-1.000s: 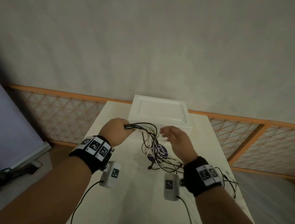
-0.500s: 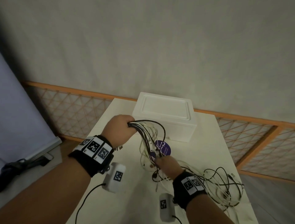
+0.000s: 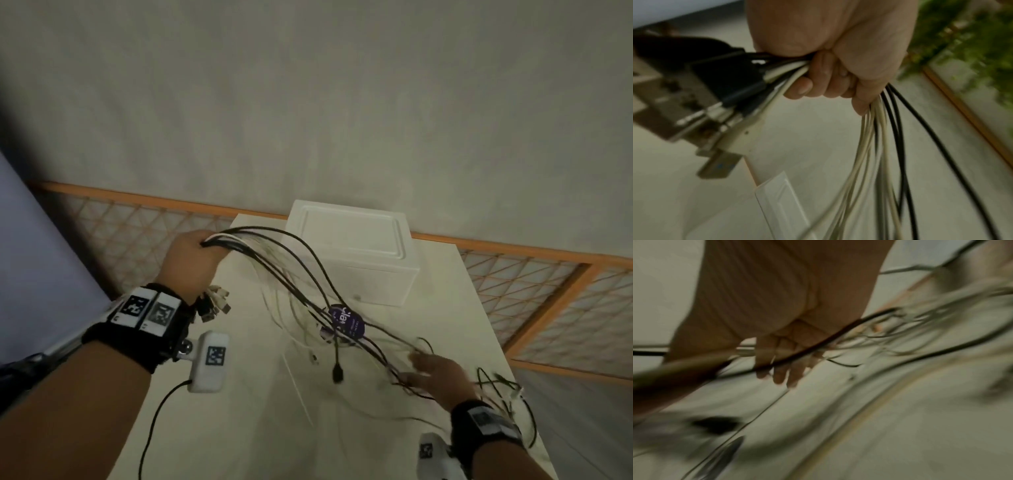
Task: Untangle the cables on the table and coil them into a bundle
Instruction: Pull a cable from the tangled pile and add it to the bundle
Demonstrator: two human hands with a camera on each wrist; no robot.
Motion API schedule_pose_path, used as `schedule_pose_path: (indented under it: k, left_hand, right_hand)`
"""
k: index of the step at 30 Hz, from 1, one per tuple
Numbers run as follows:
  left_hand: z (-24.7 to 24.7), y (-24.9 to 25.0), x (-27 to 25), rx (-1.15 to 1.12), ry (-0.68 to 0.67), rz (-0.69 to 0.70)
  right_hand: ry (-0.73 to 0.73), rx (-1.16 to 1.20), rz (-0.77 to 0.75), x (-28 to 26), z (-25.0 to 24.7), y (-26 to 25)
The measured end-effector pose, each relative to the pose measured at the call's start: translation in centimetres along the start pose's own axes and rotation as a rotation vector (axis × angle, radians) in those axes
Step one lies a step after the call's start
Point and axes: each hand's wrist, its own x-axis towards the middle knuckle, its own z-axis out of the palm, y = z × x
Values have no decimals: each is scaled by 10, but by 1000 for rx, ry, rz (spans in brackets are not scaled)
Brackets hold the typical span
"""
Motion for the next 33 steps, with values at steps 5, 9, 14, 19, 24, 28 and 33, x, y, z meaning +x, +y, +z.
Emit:
schedule_pose_path:
  k: [5,9,14,19,24,28,33]
  left_hand:
    - [6,0,3,-97,-2,-62]
    - [28,-4,0,49,-98,-6]
    - [56,-3,-14,133,-198,107]
    - [67,5,-23,67,-220,183]
    - [54,0,-22,88,-241,147]
    - [33,14,-14,-98,-139,16]
    - [-4,37,8,-140,-6,84]
  right_hand:
    - [-320,-507,36,13,-8,35]
    - [-459,-766,-259,-1,-42,-65]
    - [220,124,-721,-22,-53,-181]
    - [-164,802,-601,-26,-10,-228]
    - [-466,691,-301,-14,7,-210]
    - [-354,12,-44,5,41,-135]
    - [-108,-191,201,9,35,-24]
